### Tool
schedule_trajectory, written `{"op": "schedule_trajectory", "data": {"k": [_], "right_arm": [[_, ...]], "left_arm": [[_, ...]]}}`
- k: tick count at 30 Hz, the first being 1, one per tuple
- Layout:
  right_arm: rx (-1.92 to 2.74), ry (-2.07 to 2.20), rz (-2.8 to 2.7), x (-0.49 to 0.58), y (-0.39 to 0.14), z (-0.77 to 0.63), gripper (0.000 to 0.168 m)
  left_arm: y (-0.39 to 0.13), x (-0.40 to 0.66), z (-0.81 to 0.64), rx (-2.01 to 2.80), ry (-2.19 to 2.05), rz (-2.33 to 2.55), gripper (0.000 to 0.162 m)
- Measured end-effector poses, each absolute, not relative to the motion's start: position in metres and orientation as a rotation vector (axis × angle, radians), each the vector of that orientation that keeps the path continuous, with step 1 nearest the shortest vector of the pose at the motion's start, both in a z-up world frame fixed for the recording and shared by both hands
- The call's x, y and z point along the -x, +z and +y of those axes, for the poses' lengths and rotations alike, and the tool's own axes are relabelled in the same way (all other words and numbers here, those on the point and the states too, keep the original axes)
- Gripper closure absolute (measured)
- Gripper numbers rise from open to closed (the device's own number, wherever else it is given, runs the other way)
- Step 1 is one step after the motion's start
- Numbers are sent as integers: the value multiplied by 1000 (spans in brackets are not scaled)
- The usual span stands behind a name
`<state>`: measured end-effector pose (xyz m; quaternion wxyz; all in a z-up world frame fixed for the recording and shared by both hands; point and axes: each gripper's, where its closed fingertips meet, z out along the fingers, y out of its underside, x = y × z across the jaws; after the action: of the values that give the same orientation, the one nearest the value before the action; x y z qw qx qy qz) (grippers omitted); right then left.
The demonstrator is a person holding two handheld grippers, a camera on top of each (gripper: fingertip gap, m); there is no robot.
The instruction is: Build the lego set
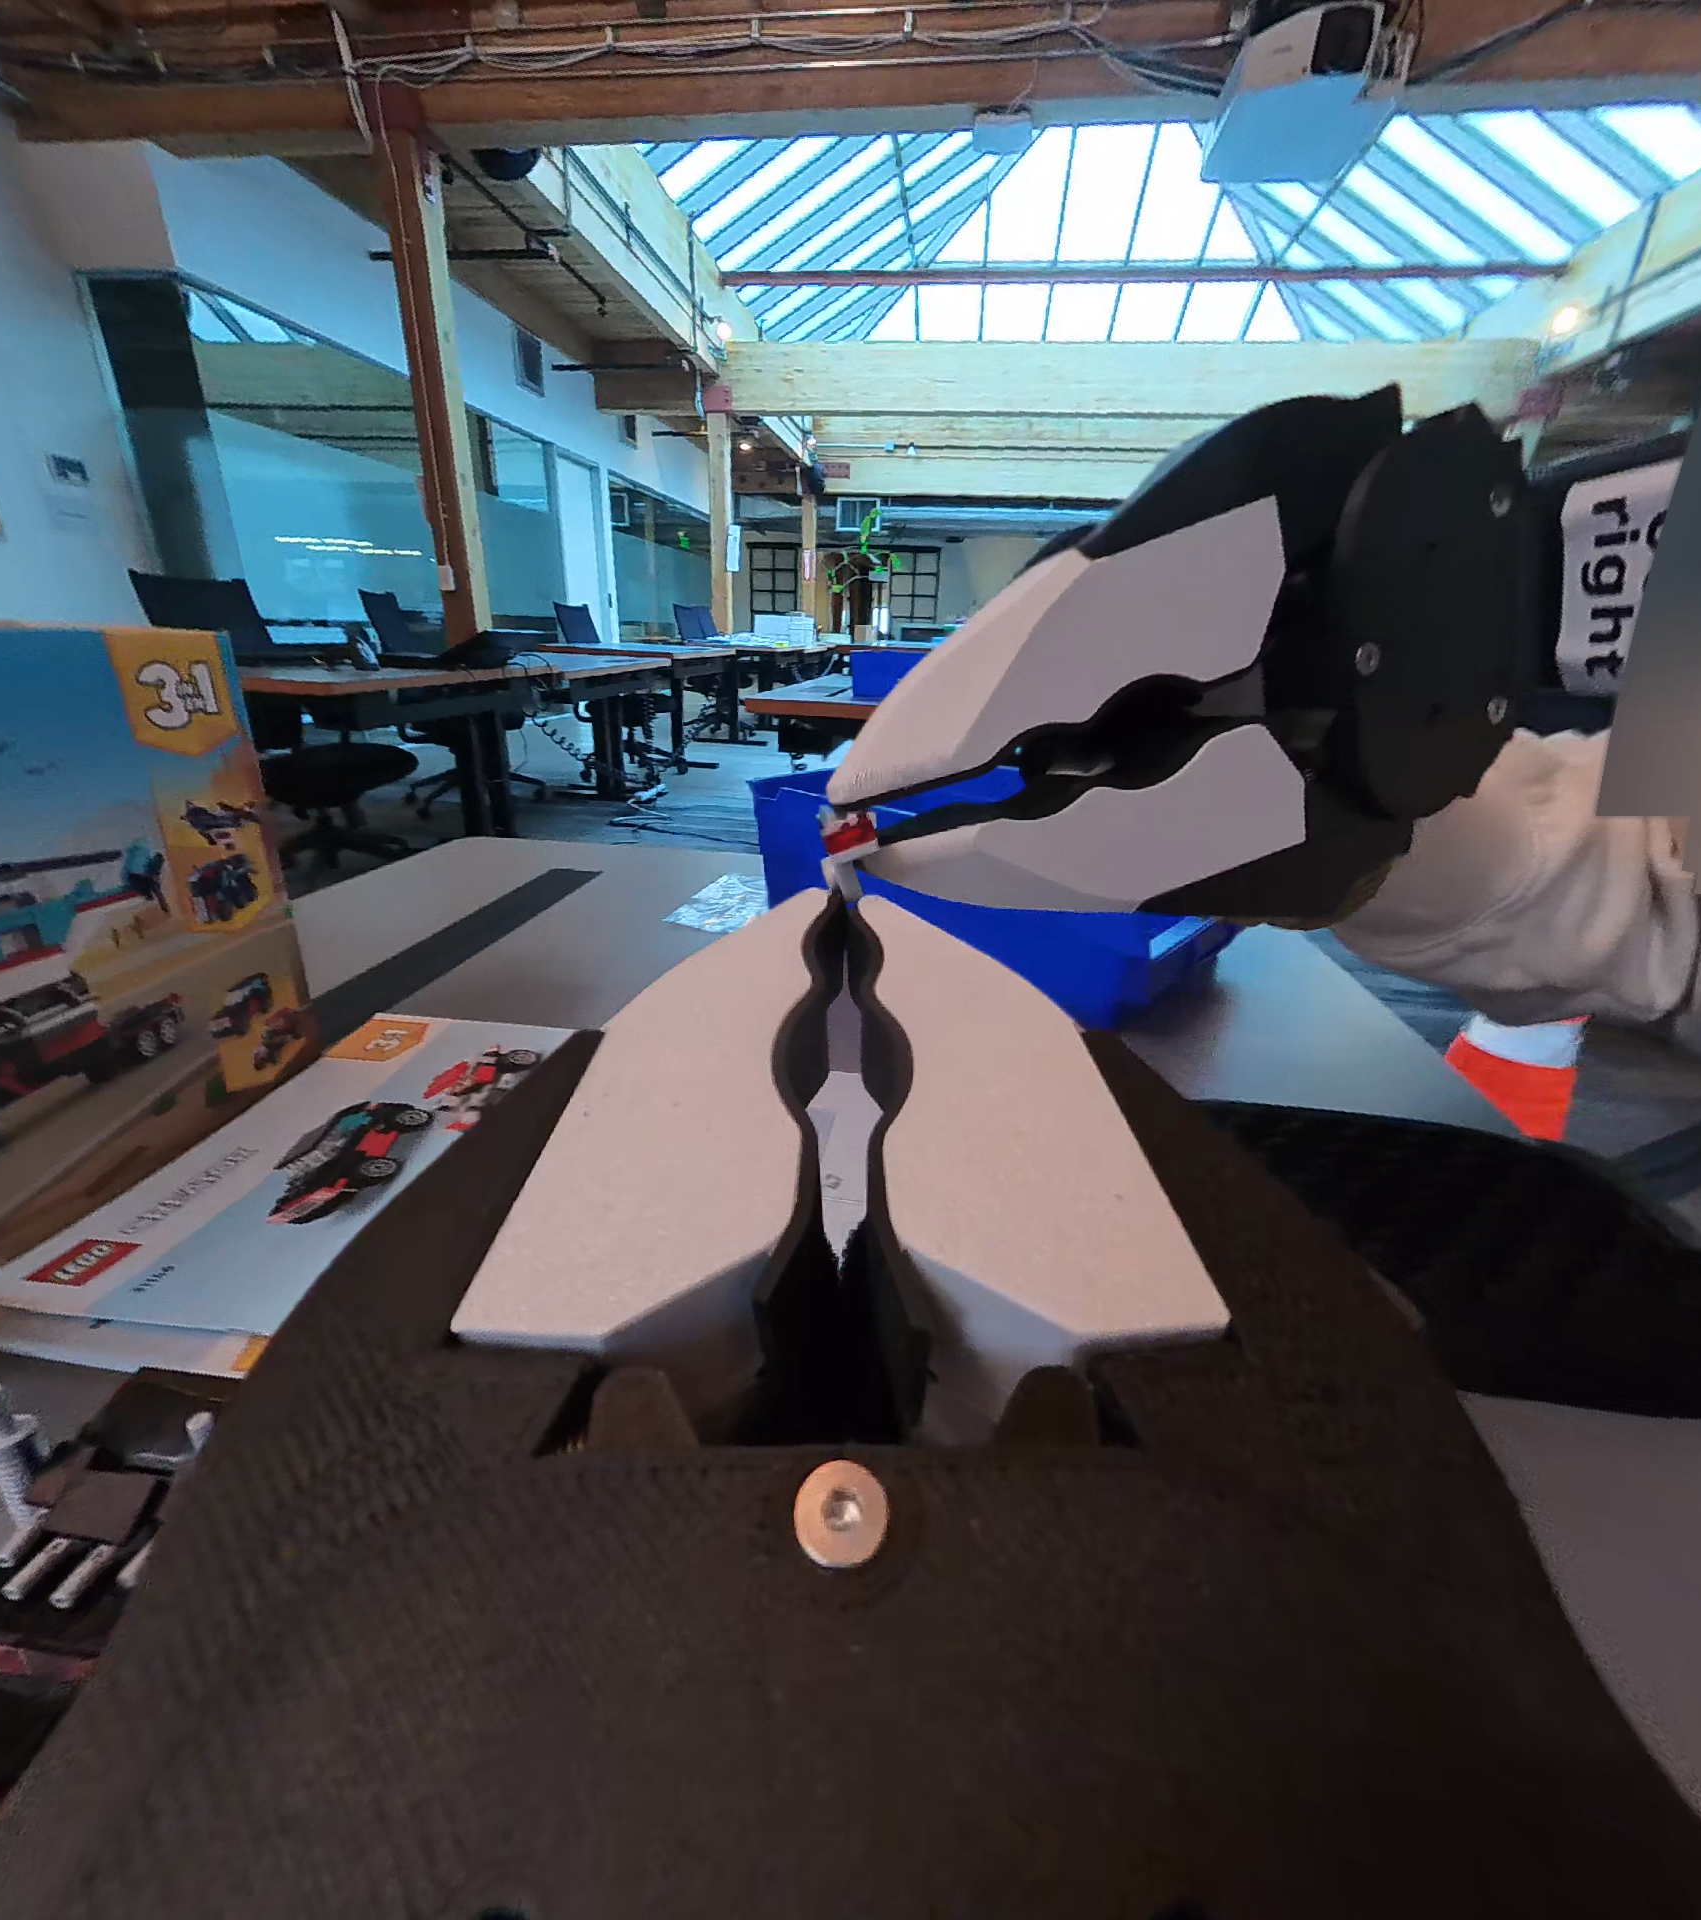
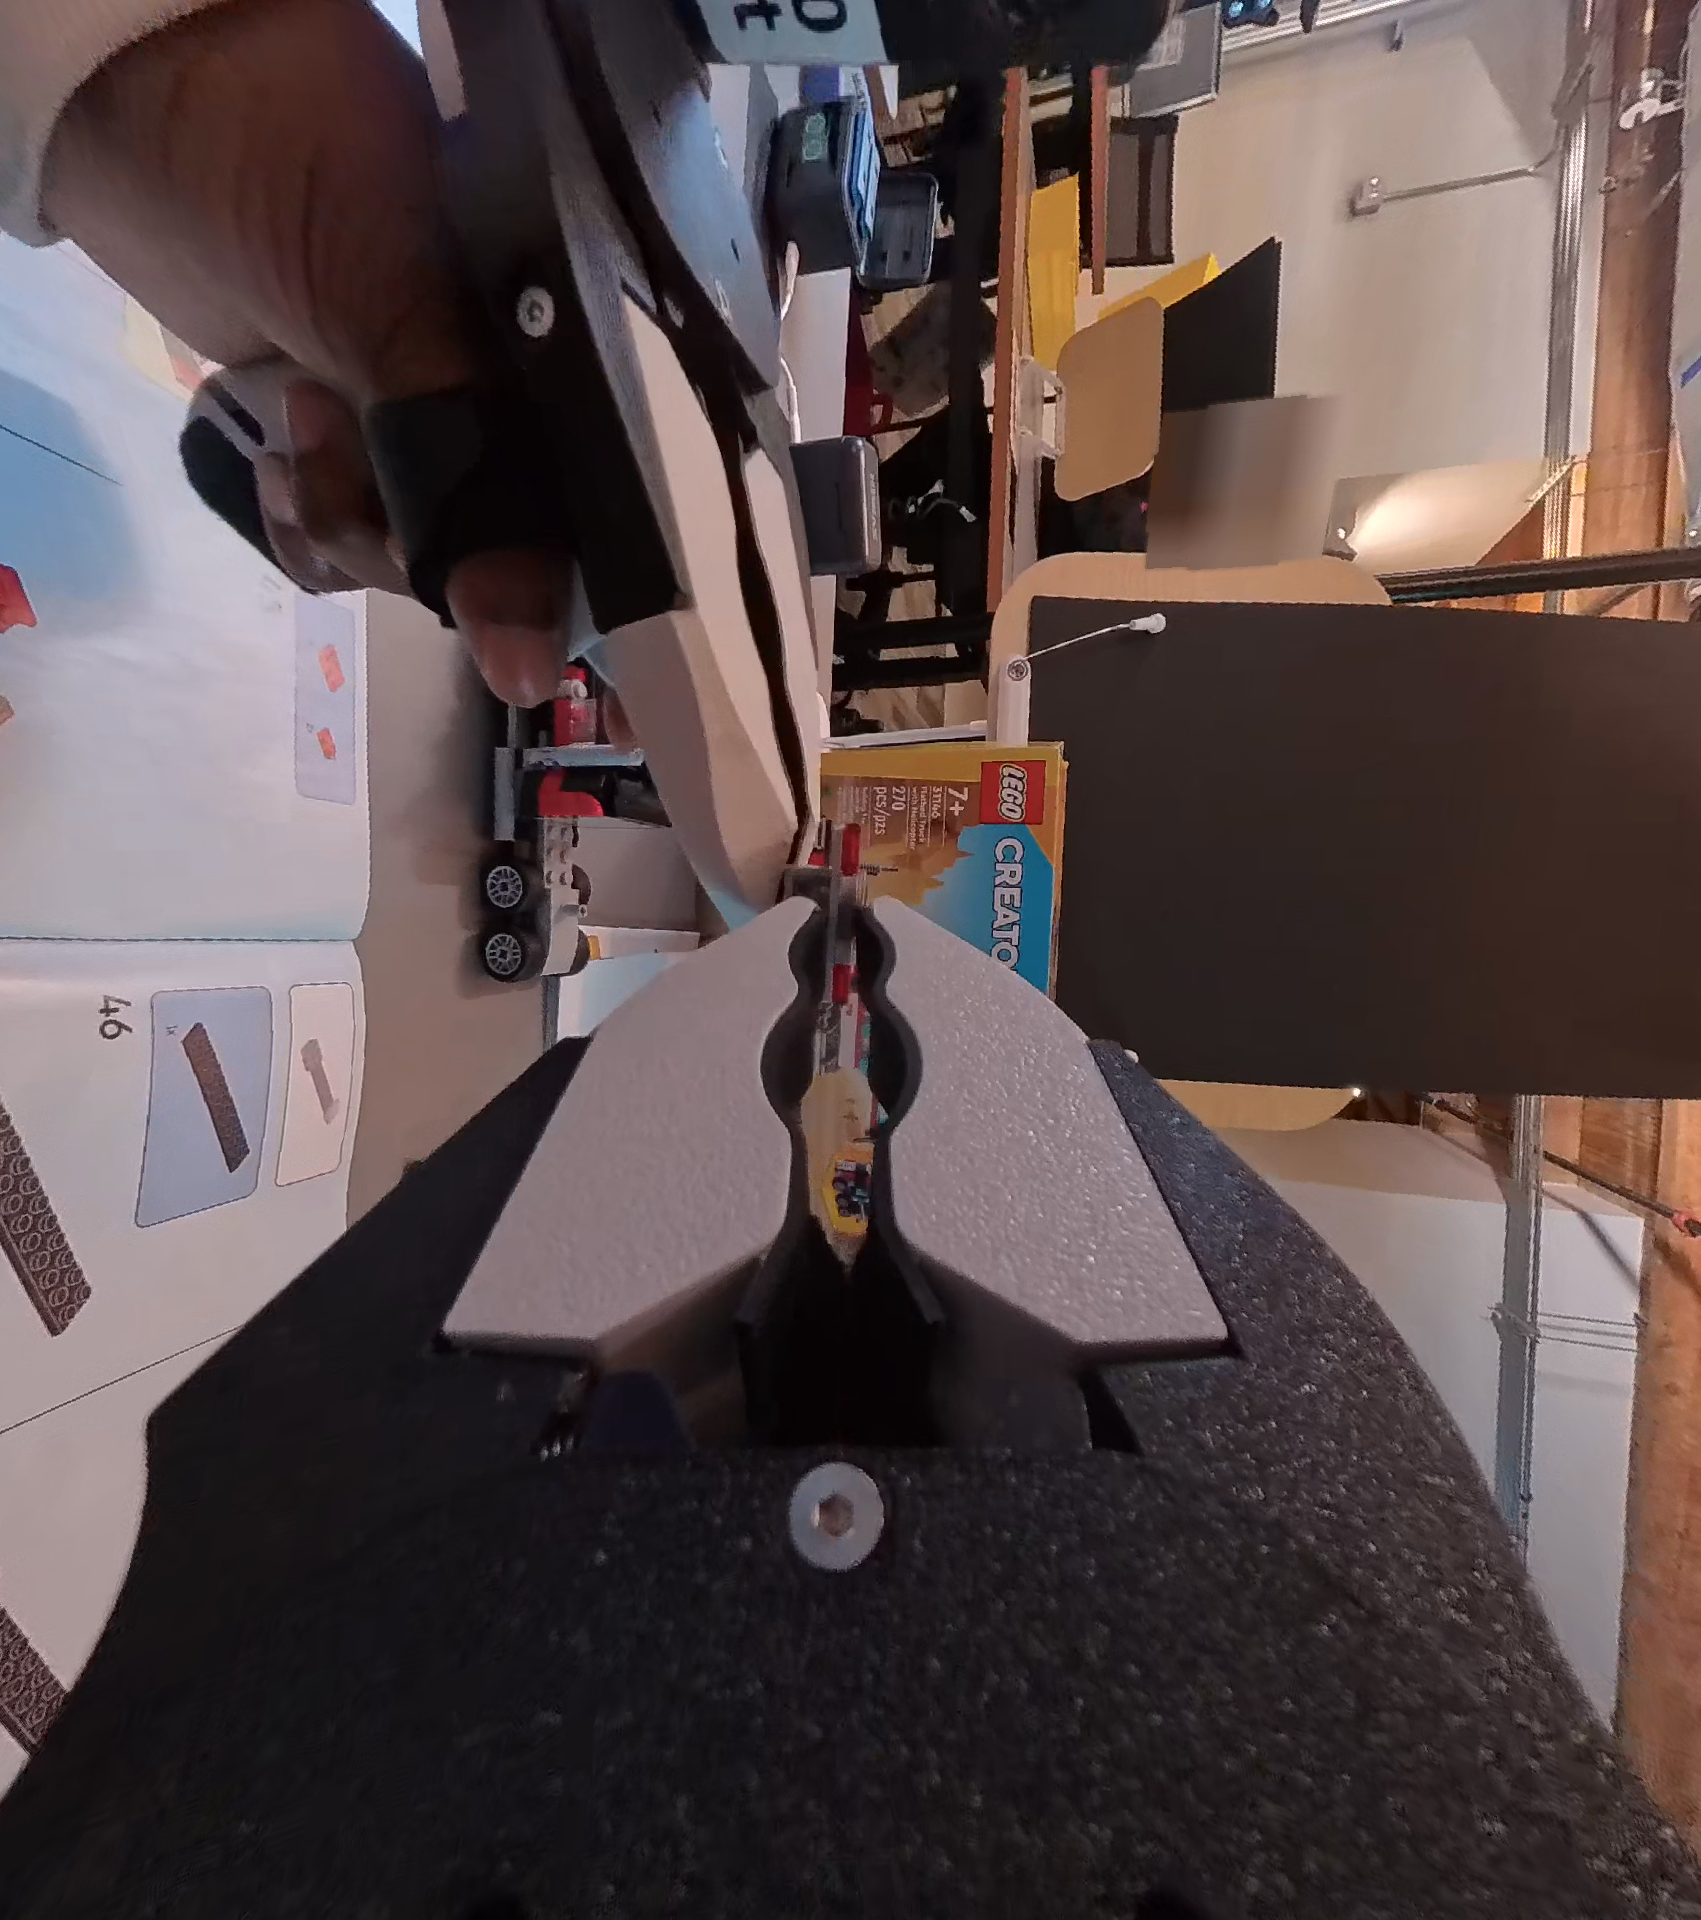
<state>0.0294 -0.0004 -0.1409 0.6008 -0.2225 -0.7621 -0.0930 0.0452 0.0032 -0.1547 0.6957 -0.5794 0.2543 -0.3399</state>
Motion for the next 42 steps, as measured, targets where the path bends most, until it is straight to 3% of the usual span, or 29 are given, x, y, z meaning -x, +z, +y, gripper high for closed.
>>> {"op": "schedule_trajectory", "data": {"k": [13, 20, 26, 29, 42], "right_arm": [[370, -154, -1759, -45, -141, -7, 163], [274, 68, -1616, -61, -119, -16, 163], [-50, -349, -1583, -61, -121, -23, 163], [-113, -427, -1572, -60, -123, -23, 163], [-240, -540, -1567, -60, -138, -26, 163]], "left_arm": [[-157, -57, 0, 1244, -223, 808, 162], [-138, -52, -20, 1172, -687, 709, 150], [-118, -56, -32, 1237, -1361, 478, 144], [-123, -68, -29, 1330, -1414, 446, 140], [-134, -70, -24, 1456, -1442, 351, 156]]}}
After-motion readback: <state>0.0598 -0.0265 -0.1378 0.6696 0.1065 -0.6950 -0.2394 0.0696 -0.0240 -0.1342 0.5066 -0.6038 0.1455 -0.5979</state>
